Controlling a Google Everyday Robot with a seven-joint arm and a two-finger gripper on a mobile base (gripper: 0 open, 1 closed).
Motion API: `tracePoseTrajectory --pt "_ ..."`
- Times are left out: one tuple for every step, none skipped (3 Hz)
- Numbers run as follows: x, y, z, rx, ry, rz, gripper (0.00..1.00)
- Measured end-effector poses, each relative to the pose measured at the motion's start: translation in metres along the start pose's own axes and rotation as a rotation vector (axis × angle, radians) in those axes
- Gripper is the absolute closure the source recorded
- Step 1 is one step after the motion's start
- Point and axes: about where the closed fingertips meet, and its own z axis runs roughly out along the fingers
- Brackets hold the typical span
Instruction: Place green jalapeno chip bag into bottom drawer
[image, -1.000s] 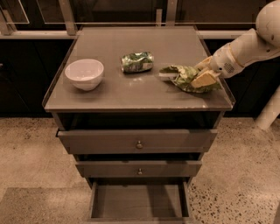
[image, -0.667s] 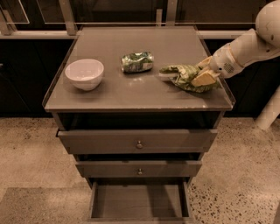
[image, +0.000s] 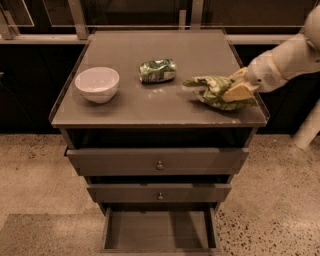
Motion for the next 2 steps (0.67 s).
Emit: tracePoseTrajectory --pt "0.025 0.055 -0.050 0.023 -0.002 0.093 1.00" --pt "0.065 0.107 -0.068 -0.010 0.002 0.224 1.00"
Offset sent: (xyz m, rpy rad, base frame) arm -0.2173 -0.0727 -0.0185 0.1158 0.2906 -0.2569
